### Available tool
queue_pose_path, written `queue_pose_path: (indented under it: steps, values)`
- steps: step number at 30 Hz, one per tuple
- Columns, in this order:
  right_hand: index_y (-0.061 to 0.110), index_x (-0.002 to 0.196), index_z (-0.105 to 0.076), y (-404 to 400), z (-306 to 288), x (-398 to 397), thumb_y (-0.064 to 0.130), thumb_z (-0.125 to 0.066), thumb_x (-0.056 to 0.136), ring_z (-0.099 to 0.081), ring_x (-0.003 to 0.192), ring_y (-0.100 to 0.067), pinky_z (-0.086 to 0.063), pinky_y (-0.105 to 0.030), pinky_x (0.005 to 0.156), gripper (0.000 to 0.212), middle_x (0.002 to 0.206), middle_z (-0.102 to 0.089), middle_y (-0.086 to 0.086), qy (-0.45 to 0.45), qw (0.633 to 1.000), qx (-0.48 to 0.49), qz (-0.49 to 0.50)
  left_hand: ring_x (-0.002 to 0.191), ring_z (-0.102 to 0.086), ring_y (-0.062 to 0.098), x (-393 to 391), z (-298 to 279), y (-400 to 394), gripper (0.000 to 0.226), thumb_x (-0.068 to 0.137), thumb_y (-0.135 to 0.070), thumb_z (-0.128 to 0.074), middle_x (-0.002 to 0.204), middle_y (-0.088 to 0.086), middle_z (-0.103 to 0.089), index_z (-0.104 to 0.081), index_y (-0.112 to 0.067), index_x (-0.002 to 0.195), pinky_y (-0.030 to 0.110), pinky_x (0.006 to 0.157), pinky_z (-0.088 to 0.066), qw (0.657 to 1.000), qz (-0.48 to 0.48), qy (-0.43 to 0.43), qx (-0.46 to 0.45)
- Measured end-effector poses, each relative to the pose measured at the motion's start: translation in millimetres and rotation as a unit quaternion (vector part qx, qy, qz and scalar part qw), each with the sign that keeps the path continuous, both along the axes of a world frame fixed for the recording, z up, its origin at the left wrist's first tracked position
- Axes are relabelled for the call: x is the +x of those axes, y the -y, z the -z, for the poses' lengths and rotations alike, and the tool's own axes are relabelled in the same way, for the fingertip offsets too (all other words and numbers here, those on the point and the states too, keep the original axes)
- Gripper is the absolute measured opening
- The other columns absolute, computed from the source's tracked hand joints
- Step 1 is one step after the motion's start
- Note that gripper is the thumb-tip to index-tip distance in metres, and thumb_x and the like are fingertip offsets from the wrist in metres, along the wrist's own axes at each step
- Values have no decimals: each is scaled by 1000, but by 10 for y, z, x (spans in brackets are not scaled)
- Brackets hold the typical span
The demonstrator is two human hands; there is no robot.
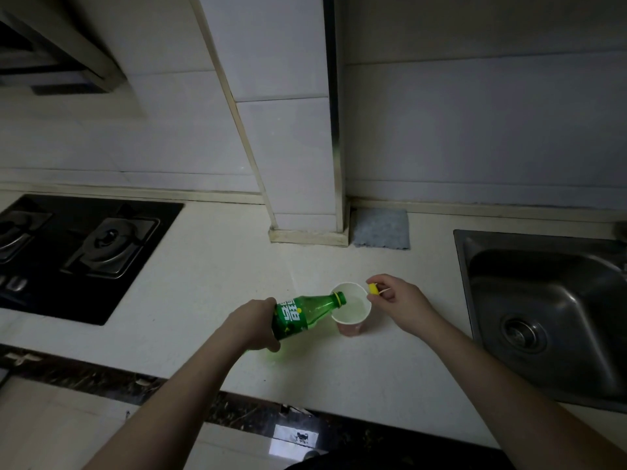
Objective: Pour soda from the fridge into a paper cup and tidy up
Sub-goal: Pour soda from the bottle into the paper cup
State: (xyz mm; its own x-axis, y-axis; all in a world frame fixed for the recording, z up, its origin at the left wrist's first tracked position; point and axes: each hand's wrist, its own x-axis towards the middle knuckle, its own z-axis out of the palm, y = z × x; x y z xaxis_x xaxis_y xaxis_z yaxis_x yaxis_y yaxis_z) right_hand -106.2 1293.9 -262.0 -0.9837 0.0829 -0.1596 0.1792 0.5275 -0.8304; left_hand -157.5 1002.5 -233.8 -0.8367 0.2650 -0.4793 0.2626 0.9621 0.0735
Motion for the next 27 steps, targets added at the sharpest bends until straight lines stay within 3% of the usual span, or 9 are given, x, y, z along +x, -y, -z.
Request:
queue_pose_path:
  steps: [4, 10, 16, 21, 27]
  values:
    - [20, 115, -63, -8, 15, 0, 20, -68, 86, -61, 83, -7, -42, -9, 67, 29, 100, -64, 3, -1, 1000, -1, 4, 88, -60, 17, 0, -7, -10, 58, 59, -32, -82, 99, -3, -63, -53, -22, 108, 34, 76, -56, 1000, -1, -1, -1]
    - [23, 114, -63, -22, 35, 6, 22, -68, 86, -62, 87, -8, -45, -18, 71, 28, 103, -65, 1, 6, 1000, -16, 7, 89, -61, 17, -2, -2, -22, 60, 59, -32, -82, 102, -3, -64, -53, -22, 111, 35, 79, -56, 1000, -1, 2, -3]
    - [22, 115, -63, -20, 38, 9, 22, -68, 87, -62, 88, -8, -45, -17, 71, 29, 104, -65, 2, 9, 1000, -15, 3, 89, -60, 16, 1, -13, -27, 60, 60, -32, -82, 102, -3, -63, -52, -22, 111, 33, 77, -56, 1000, -3, 3, -6]
    - [24, 112, -64, -26, 53, 6, 20, -70, 85, -64, 88, -12, -52, -31, 82, 27, 105, -66, 0, 3, 1000, -20, 5, 88, -60, 17, 0, -27, -15, 57, 59, -32, -82, 100, -2, -63, -53, -22, 107, 32, 74, -54, 1000, -7, 1, -1]
    - [25, 111, -64, -34, 56, 18, 19, -71, 84, -63, 86, -10, -48, -23, 76, 28, 106, -65, -2, -2, 1000, -14, 5, 88, -60, 17, 6, -25, -24, 58, 59, -31, -82, 100, -3, -64, -53, -22, 108, 33, 76, -55, 1000, -7, 1, 5]
